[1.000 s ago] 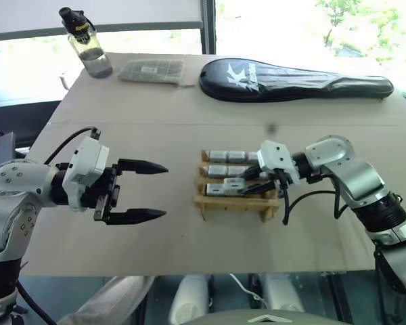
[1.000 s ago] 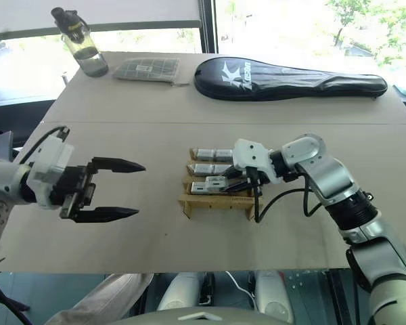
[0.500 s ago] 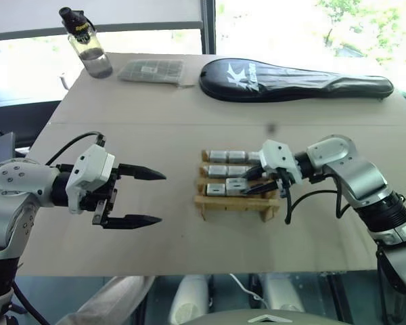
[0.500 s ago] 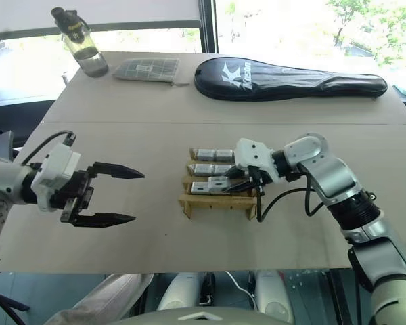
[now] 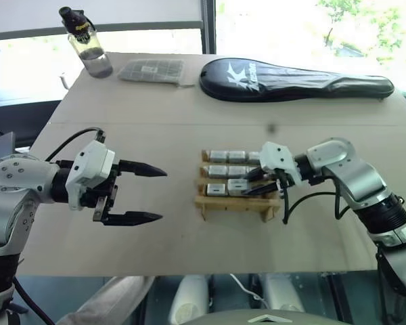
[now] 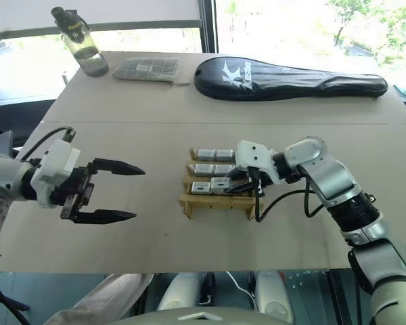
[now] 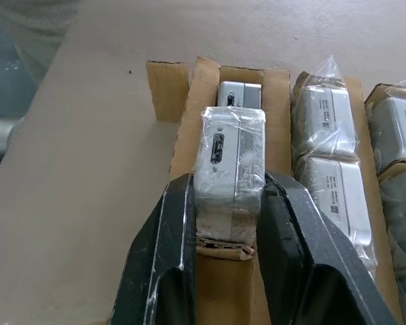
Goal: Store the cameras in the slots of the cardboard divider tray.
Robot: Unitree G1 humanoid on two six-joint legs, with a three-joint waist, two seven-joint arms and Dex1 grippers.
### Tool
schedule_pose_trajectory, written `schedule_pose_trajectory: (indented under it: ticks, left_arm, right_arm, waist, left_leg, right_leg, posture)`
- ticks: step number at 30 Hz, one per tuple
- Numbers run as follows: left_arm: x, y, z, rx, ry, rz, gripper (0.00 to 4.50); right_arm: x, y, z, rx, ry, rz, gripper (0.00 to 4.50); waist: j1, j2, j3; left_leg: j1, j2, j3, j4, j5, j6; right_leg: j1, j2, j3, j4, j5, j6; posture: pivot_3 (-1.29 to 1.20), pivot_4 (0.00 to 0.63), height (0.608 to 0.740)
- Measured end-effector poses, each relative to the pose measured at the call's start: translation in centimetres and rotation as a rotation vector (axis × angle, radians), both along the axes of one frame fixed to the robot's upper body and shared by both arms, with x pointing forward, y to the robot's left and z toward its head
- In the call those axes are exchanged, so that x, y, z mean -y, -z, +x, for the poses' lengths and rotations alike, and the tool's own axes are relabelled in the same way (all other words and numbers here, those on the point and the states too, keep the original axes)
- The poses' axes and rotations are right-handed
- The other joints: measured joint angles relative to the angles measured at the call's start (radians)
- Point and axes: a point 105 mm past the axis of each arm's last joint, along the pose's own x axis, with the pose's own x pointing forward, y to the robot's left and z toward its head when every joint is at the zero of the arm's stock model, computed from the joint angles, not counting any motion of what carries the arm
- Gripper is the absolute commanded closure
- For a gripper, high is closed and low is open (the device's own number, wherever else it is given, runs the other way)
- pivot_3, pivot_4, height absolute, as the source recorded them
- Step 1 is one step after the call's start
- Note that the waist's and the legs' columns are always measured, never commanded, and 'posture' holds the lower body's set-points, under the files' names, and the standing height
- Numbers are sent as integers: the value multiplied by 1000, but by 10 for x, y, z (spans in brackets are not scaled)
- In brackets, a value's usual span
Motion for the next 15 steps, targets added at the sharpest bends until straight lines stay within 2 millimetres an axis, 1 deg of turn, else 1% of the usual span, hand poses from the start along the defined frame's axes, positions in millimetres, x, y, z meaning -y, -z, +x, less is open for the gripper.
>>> schedule_pose_trajectory:
  ticks: [8,9,10,12,15]
  left_arm:
    - [2,0,1,-3,9,1,0]
    - [2,0,1,-4,9,1,0]
    - [2,0,1,-5,9,0,0]
    - [1,1,2,-9,7,-1,0]
    - [1,1,2,-11,5,-2,0]
  right_arm:
    - [3,13,2,-41,23,-14,3822]
    - [3,13,2,-45,23,-16,2808]
    - [4,14,2,-47,25,-21,2460]
    - [6,16,1,-56,29,-28,1600]
    - [1,15,-1,-82,21,7,223]
  waist:
    - [2,0,0]
    - [2,0,0]
    - [2,0,0]
    - [1,0,0]
    - [-5,0,0]
  left_leg:
    - [0,0,0,0,0,0]
    - [0,0,0,0,0,0]
    - [0,0,0,0,0,0]
    - [-1,0,0,0,0,0]
    - [0,1,0,0,0,0]
  right_leg:
    - [0,0,0,0,0,0]
    - [0,0,0,0,0,0]
    - [0,0,0,0,0,0]
    - [0,0,0,-1,0,0]
    - [0,1,0,0,0,0]
  posture:
    - [0,150,740]
    - [0,150,740]
    - [0,150,740]
    - [0,150,740]
    - [0,150,740]
